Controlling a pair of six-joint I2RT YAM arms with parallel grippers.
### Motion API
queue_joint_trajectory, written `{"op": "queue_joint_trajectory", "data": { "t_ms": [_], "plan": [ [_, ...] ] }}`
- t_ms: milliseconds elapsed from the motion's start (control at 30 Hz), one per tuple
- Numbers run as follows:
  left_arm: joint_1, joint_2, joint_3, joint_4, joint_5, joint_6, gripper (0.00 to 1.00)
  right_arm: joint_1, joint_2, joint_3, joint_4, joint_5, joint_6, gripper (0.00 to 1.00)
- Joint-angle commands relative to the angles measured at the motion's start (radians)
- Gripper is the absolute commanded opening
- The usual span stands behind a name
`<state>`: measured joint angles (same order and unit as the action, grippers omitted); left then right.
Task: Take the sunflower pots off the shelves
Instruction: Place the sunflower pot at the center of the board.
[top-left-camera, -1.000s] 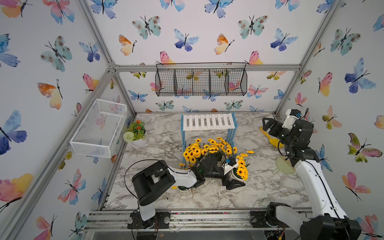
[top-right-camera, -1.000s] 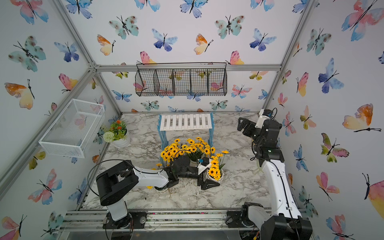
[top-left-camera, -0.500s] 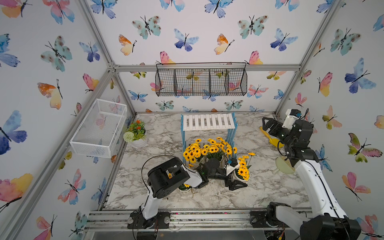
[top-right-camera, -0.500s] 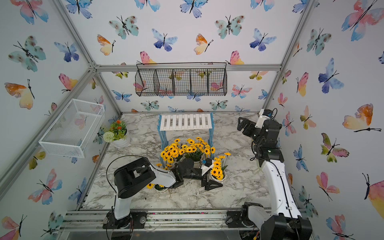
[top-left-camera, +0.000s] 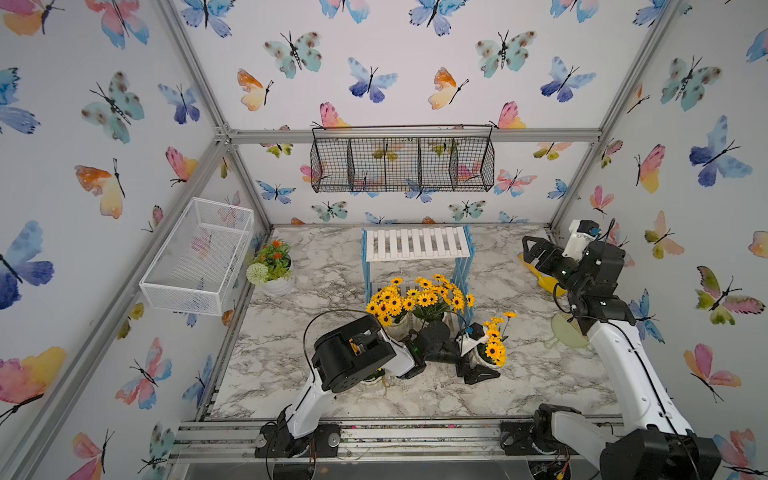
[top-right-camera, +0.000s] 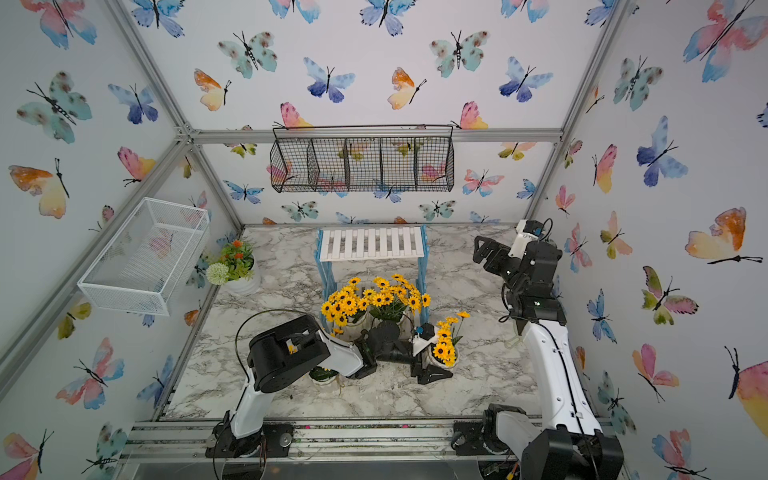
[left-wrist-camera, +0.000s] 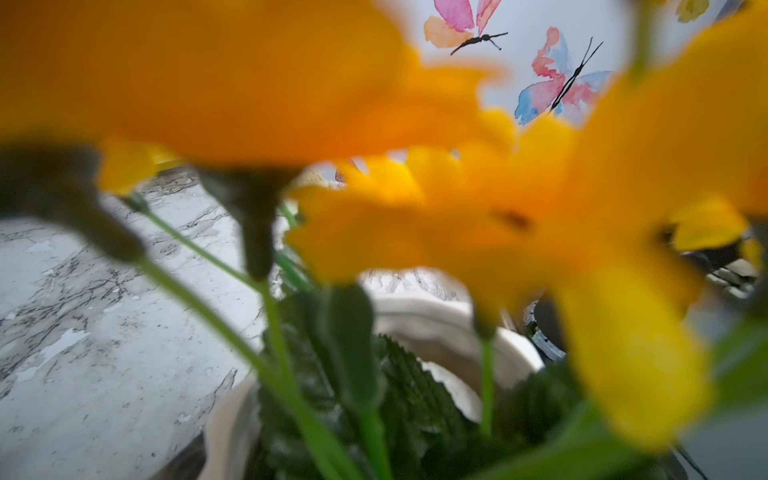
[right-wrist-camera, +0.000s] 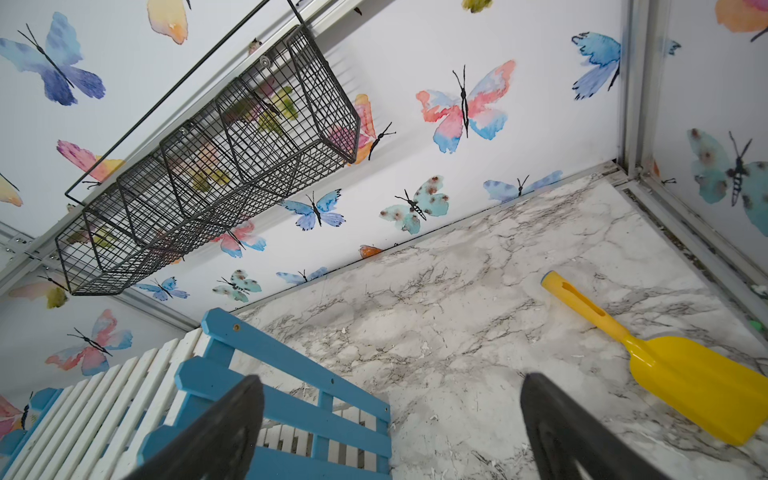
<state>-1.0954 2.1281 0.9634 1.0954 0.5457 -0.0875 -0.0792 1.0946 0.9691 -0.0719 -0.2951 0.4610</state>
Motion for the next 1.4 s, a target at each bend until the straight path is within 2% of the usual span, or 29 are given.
{"op": "queue_joint_trajectory", "data": {
  "t_ms": [0,467,800,900,1000,1067,1367],
  "plan": [
    [-0.001,0.022,0.048,0.075,-0.001,0.023,0.00,-0.005,0.001,-0.005,0.029,-0.024,0.009,0.99],
    [0.032,0.126,0.115,0.132,0.068,-0.068,0.00,-0.004,0.016,-0.004,0.039,-0.044,0.015,0.99],
    [0.036,0.150,0.124,0.138,0.087,-0.068,0.00,-0.005,0.019,-0.003,0.038,-0.049,0.015,0.99],
    [0.036,0.152,0.124,0.138,0.095,-0.067,0.10,-0.005,0.020,-0.004,0.038,-0.048,0.016,0.99],
    [0.037,0.154,0.126,0.128,0.108,-0.056,0.31,-0.005,0.019,-0.003,0.038,-0.049,0.013,0.99],
    [0.035,0.155,0.128,0.112,0.112,-0.048,0.49,-0.004,0.018,-0.004,0.038,-0.050,0.013,0.99],
    [0.035,0.155,0.124,0.113,0.125,-0.041,0.68,-0.004,0.014,-0.006,0.038,-0.052,0.011,0.99]
  ]
}}
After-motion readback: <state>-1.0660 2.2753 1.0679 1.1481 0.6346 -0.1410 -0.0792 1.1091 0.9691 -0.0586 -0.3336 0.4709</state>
